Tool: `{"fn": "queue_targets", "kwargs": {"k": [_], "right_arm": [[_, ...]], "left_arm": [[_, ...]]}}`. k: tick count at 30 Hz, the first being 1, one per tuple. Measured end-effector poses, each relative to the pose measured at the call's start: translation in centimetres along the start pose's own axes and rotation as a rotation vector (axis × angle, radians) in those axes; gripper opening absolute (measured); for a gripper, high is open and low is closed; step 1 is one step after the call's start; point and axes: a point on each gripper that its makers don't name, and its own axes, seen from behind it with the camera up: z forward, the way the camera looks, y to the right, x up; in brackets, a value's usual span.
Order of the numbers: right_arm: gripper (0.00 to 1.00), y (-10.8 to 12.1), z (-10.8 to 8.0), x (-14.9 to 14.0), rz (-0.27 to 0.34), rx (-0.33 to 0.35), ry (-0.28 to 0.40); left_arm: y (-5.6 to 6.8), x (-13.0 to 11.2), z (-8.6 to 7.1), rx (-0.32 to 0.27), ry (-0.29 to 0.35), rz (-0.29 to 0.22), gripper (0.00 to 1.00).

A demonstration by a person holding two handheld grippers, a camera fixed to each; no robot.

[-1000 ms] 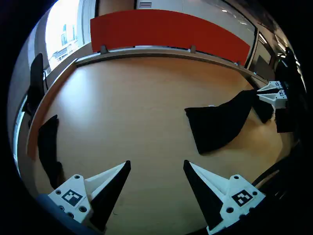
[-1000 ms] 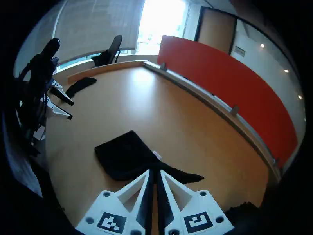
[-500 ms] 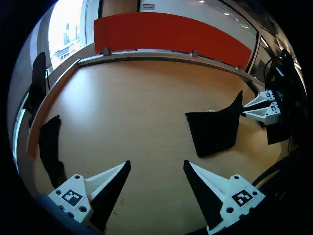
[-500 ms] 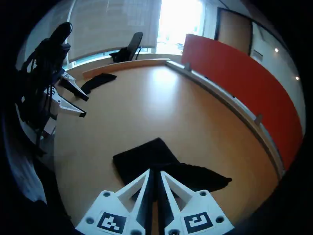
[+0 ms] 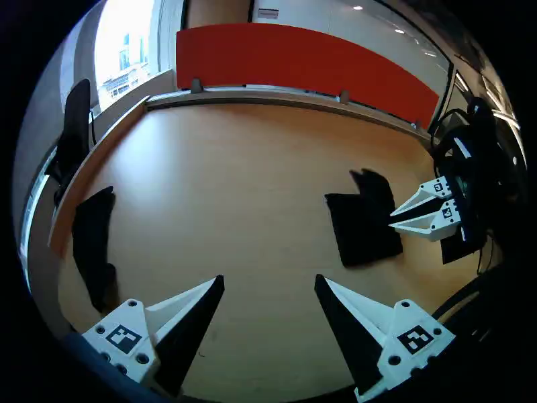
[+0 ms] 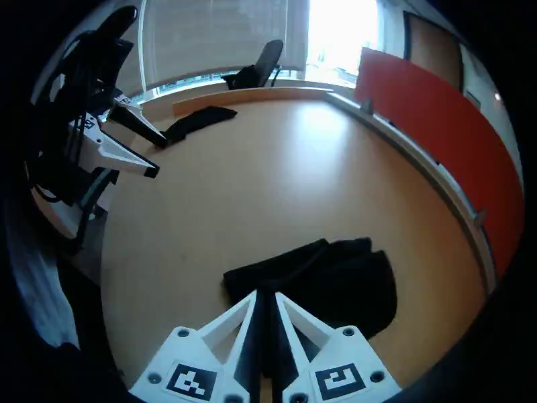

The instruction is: Fold towel

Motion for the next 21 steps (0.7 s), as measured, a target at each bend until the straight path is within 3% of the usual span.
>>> {"fn": "queue_targets", "kwargs": {"k": [15, 19, 21], "right_arm": [[0.06, 0.2, 0.76, -0.46, 0.0, 0.023, -0.022], [0.2, 0.47, 0.76, -0.65, 0.013, 0.01, -0.026], [0.39, 0.67, 0.7, -0.73, 0.022, 0.002, -0.028]], "left_arm": [[-0.42, -0.33, -0.29, 0.018, 0.003, -0.021, 1.0], [-0.29, -0.27, -0.24, 0.017, 0.002, -0.016, 1.0], [-0.21, -0.22, -0.22, 0.016, 0.002, -0.014, 1.0]]}}
